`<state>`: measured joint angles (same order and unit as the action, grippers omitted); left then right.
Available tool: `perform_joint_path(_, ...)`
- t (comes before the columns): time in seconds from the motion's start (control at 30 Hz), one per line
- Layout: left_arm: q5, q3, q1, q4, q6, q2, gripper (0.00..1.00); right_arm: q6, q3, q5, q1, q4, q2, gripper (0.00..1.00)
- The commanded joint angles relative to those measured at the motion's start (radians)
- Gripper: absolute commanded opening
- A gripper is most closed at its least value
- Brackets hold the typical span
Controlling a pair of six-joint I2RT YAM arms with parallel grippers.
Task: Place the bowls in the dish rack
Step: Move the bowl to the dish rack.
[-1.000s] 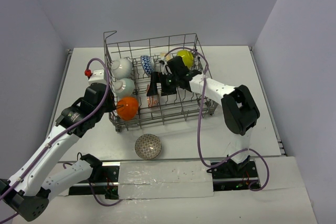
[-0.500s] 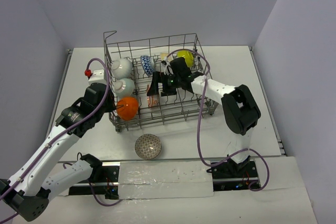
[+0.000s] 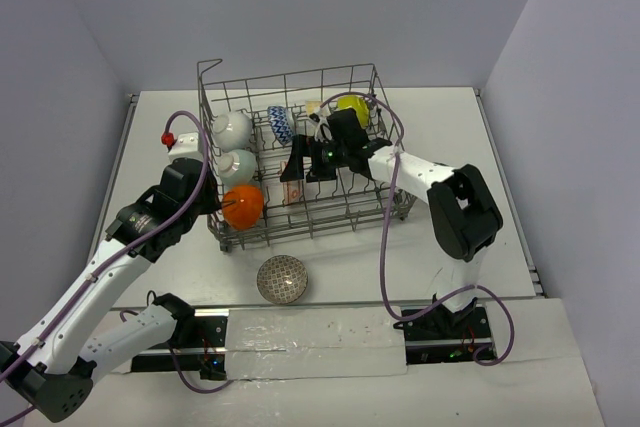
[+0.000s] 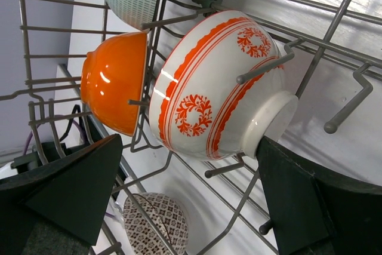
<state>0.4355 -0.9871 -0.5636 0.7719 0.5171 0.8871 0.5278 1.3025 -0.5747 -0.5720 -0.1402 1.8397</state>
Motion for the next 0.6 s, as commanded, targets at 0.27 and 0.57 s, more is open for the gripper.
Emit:
perform_joint_path(0.27, -0.084, -0.016, -0.012, 0.027, -0.002, -0.004, 0.31, 0.034, 0.023, -0.090, -0.025, 0.054, -0.114, 1.00)
perform_joint_path(0.57, -0.086, -0.016, -0.013, 0.026, -0.002, -0.004, 0.31, 0.037, 0.037, -0.091, -0.042, 0.053, -0.128, 1.00)
